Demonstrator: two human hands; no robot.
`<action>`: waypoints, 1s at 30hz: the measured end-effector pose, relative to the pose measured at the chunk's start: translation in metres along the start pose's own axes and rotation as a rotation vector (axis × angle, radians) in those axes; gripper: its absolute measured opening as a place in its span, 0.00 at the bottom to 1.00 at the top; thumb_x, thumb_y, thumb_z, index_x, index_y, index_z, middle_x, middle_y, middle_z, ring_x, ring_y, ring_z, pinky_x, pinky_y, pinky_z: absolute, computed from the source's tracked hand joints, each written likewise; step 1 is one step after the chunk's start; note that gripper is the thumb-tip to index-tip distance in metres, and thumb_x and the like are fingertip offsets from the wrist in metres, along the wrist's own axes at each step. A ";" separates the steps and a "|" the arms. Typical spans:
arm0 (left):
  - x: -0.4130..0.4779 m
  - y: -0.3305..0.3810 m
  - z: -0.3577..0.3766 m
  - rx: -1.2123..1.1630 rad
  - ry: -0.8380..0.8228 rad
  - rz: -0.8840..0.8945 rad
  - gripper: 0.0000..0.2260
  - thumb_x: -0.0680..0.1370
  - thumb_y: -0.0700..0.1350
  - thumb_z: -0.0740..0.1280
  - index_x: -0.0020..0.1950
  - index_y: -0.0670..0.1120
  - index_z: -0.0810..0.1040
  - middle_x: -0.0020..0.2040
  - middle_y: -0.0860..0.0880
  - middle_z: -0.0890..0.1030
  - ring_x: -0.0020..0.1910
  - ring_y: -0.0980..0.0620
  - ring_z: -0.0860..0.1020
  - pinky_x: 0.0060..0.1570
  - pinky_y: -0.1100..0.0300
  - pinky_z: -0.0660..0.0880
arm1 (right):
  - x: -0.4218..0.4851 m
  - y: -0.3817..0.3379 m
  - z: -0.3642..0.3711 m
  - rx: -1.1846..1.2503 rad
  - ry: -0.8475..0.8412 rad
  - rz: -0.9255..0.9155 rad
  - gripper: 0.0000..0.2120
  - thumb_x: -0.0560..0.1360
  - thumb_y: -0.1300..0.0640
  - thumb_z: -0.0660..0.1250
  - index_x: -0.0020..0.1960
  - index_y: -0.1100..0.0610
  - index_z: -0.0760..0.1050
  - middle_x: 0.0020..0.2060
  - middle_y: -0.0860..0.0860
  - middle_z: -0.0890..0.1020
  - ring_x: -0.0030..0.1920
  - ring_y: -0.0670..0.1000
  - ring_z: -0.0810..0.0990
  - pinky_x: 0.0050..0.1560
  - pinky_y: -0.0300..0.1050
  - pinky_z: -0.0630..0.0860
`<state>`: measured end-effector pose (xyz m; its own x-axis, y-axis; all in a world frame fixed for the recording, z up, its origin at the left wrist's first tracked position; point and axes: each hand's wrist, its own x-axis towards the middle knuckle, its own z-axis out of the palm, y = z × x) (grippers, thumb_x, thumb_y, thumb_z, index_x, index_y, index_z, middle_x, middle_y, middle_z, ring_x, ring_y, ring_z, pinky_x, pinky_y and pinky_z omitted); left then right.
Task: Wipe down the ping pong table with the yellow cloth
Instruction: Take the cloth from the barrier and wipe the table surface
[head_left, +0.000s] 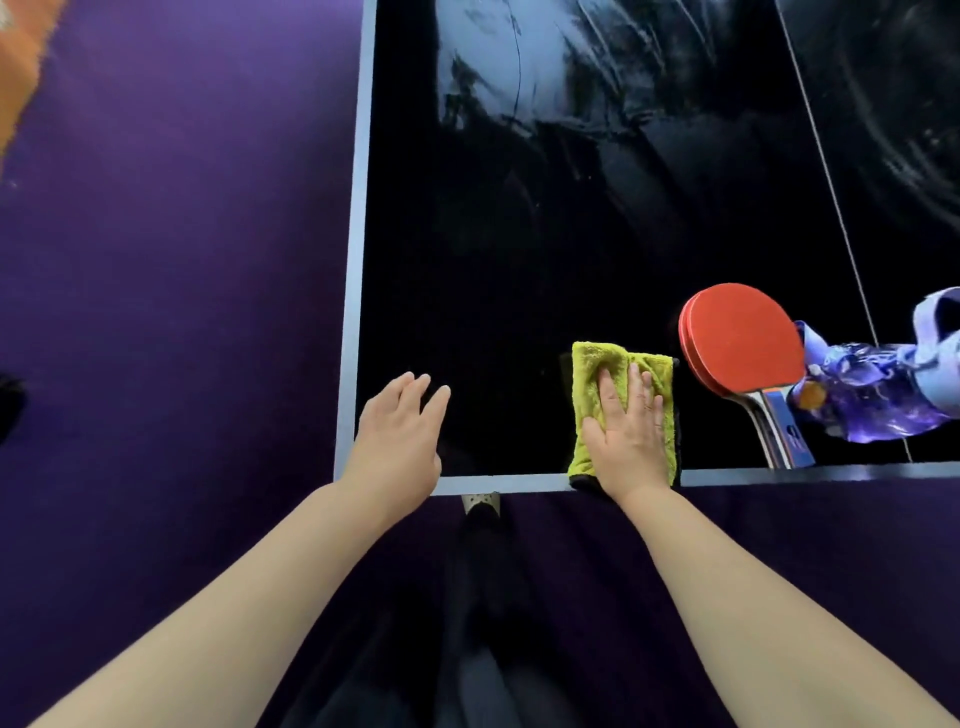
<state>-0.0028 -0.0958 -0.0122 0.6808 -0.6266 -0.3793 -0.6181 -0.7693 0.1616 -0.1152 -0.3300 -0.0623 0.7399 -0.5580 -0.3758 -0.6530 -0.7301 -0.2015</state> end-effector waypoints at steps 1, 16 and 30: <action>0.001 -0.003 -0.001 0.014 0.003 0.003 0.30 0.78 0.44 0.57 0.77 0.47 0.46 0.77 0.45 0.51 0.76 0.46 0.45 0.74 0.54 0.49 | 0.005 -0.006 0.000 -0.001 0.010 0.037 0.30 0.82 0.49 0.51 0.79 0.46 0.42 0.78 0.52 0.37 0.77 0.53 0.33 0.74 0.50 0.32; -0.003 -0.071 0.003 -0.090 0.045 -0.402 0.31 0.77 0.47 0.62 0.77 0.43 0.53 0.76 0.44 0.57 0.75 0.46 0.53 0.71 0.53 0.54 | 0.057 -0.225 0.041 -0.227 -0.071 -0.551 0.30 0.82 0.45 0.47 0.79 0.45 0.37 0.77 0.58 0.34 0.76 0.59 0.31 0.75 0.58 0.32; 0.090 -0.019 -0.027 -0.058 0.092 -0.212 0.33 0.77 0.52 0.62 0.77 0.47 0.50 0.77 0.47 0.54 0.75 0.48 0.53 0.72 0.55 0.52 | 0.156 -0.106 -0.034 -0.090 -0.019 -0.308 0.30 0.81 0.45 0.50 0.79 0.43 0.40 0.79 0.52 0.38 0.77 0.51 0.33 0.75 0.50 0.31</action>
<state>0.0810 -0.1404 -0.0244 0.8272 -0.4573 -0.3266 -0.4360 -0.8889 0.1403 0.0751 -0.3531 -0.0684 0.8969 -0.2987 -0.3261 -0.3812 -0.8959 -0.2280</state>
